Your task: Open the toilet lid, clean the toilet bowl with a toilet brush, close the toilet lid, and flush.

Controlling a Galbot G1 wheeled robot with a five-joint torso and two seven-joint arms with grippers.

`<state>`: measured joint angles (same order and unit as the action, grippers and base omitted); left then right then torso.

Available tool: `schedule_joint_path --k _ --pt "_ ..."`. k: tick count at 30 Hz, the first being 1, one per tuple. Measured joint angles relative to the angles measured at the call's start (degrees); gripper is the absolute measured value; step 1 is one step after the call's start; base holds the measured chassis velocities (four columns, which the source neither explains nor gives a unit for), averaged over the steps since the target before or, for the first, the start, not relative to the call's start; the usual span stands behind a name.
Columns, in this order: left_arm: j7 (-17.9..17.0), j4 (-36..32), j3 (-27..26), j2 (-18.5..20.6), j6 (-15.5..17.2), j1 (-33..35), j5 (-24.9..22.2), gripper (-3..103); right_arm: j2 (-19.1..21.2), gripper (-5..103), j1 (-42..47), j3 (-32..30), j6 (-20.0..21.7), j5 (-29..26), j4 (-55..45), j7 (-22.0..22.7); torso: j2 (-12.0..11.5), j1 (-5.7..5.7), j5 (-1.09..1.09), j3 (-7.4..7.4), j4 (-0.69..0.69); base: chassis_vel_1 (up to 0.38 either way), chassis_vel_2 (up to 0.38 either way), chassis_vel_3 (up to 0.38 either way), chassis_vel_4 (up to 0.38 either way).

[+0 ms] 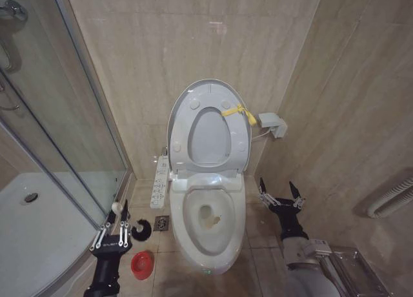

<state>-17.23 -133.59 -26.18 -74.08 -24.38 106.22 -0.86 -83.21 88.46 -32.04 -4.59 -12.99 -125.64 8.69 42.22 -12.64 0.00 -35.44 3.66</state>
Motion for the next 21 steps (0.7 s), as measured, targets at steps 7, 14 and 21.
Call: schedule_joint_path --k 7,14,21 --pt "3.4 -3.12 2.77 1.04 0.45 -2.28 -1.24 22 0.0 100 0.0 0.0 0.0 0.0 0.0 0.0 0.0 0.0 0.0 0.0 0.0 0.0 0.0 0.0 0.0" --pt "8.67 -1.43 6.14 4.8 3.17 -8.09 -8.9 22 0.0 100 0.01 0.0 0.0 0.0 0.0 0.0 0.0 0.0 0.0 0.0 0.0 0.0 0.0 0.0 0.0" --pt "11.89 5.0 9.06 10.52 2.82 -16.12 -15.97 22 0.0 100 0.0 0.0 0.0 0.0 0.0 0.0 0.0 0.0 -0.01 -0.01 0.0 0.0 0.0 0.0 0.0"
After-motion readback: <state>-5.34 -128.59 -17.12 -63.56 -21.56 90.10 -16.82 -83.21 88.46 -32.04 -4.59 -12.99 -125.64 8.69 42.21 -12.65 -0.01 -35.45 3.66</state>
